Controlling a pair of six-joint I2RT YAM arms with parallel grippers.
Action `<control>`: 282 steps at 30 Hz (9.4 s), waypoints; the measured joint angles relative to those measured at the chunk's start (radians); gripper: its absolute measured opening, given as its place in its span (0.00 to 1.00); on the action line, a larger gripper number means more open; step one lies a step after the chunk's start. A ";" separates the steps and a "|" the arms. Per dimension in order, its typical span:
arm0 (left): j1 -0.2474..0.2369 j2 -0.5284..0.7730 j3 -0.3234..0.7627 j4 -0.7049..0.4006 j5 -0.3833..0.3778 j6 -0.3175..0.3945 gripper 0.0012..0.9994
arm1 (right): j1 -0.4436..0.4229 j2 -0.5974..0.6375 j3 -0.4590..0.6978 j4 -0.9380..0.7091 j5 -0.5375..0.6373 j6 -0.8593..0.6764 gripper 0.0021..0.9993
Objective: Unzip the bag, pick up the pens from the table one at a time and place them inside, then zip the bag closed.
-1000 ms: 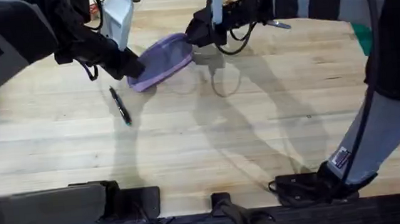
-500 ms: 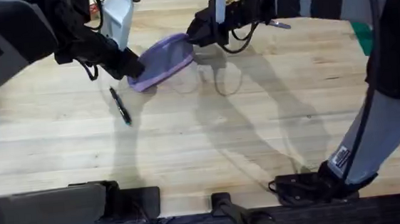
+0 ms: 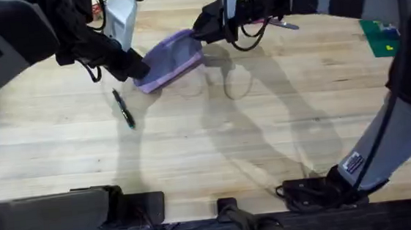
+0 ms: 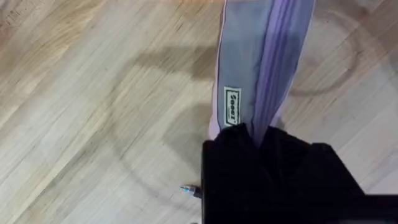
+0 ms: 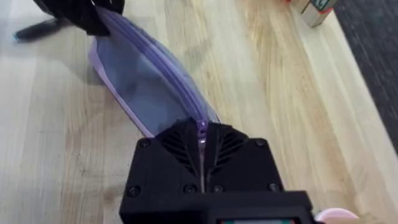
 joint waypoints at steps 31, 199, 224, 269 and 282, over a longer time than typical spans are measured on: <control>-0.005 0.000 0.013 0.008 0.051 0.000 0.04 | -0.001 -0.171 -0.011 -0.018 -0.028 0.000 0.03; 0.013 -0.014 0.009 -0.020 -0.077 0.000 0.04 | 0.181 -0.094 0.068 -0.352 0.184 0.068 0.03; 0.023 -0.014 0.009 -0.018 -0.081 0.000 0.04 | 0.280 -0.094 0.163 -0.440 0.436 0.256 0.03; 0.026 -0.019 0.009 -0.026 -0.053 -0.004 0.04 | 0.461 -0.063 0.203 -0.468 0.747 0.308 0.03; 0.028 -0.019 0.009 -0.036 -0.066 -0.008 0.04 | 0.448 -0.054 0.203 -0.312 0.610 0.367 0.03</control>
